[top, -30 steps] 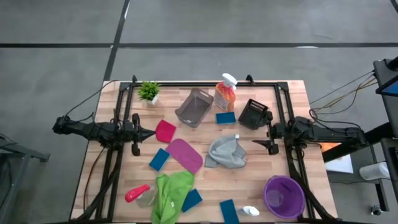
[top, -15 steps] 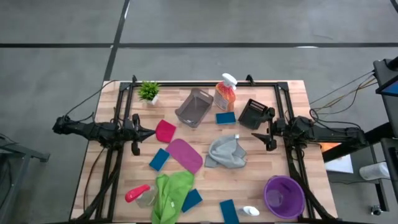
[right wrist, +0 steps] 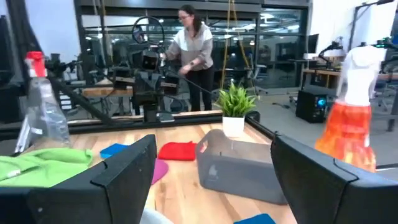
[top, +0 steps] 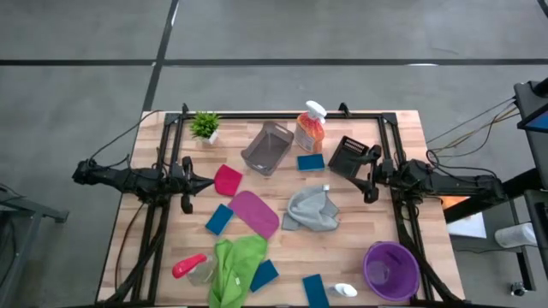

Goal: Pick & Place Kitchen Items
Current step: Put the gray microfiber cloth into the purple bucket

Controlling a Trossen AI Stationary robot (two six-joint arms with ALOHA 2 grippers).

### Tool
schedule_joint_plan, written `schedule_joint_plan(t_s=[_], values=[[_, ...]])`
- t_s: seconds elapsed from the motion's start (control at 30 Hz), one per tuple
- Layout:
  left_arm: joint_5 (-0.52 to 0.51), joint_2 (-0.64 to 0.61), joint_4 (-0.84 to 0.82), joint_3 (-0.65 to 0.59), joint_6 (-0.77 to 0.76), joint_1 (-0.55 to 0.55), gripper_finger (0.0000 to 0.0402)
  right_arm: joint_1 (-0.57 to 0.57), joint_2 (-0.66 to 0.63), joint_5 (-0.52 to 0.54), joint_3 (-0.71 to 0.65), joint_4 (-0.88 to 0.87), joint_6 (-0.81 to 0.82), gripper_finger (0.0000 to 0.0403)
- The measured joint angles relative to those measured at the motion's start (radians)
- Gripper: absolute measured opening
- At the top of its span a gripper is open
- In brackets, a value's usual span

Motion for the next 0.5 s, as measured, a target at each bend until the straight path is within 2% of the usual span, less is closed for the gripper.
schedule_joint_plan(t_s=[0.1,0.5], values=[[-0.001,0.0,0.0,0.0,0.001,0.0,0.0004,0.0,0.0,0.055,0.0,0.007,0.019,0.0309],[-0.003,0.0,0.0,0.0,0.002,0.0,0.0004,0.0,0.0,0.054,0.0,0.008,0.051,0.0309]])
